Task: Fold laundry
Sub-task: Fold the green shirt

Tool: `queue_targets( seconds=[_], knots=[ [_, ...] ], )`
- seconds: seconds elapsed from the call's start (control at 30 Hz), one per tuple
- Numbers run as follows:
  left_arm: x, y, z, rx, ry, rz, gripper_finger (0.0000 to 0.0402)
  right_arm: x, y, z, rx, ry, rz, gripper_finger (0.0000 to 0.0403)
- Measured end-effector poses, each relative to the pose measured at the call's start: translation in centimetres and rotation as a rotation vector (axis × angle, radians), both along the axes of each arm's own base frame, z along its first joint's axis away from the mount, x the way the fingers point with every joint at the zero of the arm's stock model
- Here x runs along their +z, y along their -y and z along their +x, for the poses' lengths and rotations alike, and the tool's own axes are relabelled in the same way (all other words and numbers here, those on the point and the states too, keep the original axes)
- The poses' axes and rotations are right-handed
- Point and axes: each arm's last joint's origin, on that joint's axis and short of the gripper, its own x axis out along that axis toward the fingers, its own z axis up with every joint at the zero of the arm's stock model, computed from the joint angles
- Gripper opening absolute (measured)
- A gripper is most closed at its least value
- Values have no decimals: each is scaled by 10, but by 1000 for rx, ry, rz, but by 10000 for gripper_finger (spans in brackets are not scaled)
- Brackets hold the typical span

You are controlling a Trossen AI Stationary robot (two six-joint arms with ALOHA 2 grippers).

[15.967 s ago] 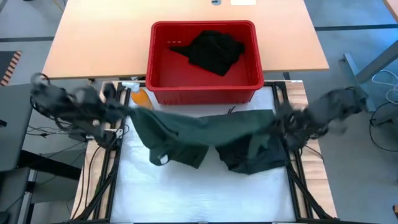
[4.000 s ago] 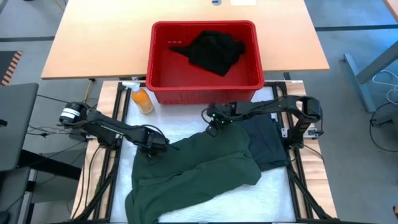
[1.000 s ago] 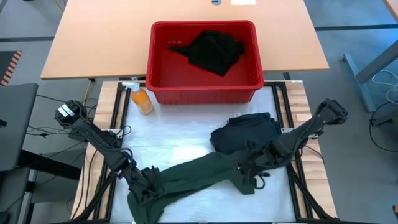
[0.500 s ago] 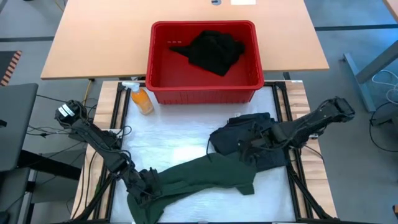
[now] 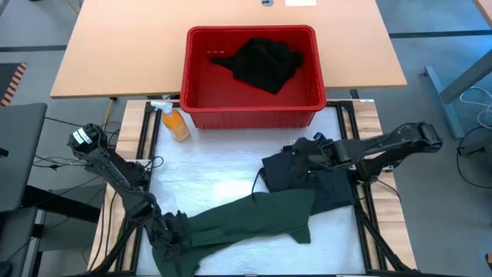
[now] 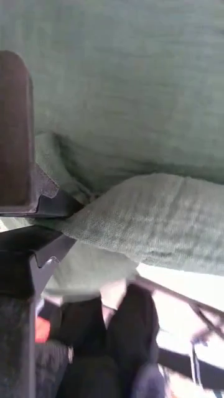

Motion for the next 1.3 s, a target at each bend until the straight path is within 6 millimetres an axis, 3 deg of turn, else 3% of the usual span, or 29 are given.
queue_targets(
  seconds=[0.1, 0.2, 0.3, 0.43, 0.57, 0.73, 0.87, 0.97, 1.1, 1.3],
  knots=[
    [-3, 0, -7, -4, -49, 37, 0, 24, -13, -3, 85, 78, 52, 176],
    [-5, 1, -12, -4, -69, 57, 0, 37, -33, -10, 184, 139, 249, 170],
    [-5, 1, -13, 9, -41, 81, 0, 33, -65, -21, 248, 120, 406, 167],
    [-5, 0, -11, 26, 26, 124, 3, 23, -111, -37, 307, 86, 478, 167],
    [-5, 0, -10, -2, 77, 170, 29, 7, -137, -48, 268, 10, 507, 170],
    [-5, -1, -11, -69, 91, 200, 81, -13, -140, -62, 92, -137, 447, 171],
    [-8, -2, -14, -110, 32, 202, 115, -24, -144, -62, 141, -279, 439, 165],
    [-8, -3, -15, -123, 1, 190, 128, -42, -147, -60, 207, -353, 504, 158],
    [-8, -2, -16, -125, -25, 169, 132, -74, -142, -57, 225, -321, 560, 144],
    [-9, 1, -21, -118, -67, 143, 132, -115, -116, -50, 167, -230, 582, 123]
  ],
)
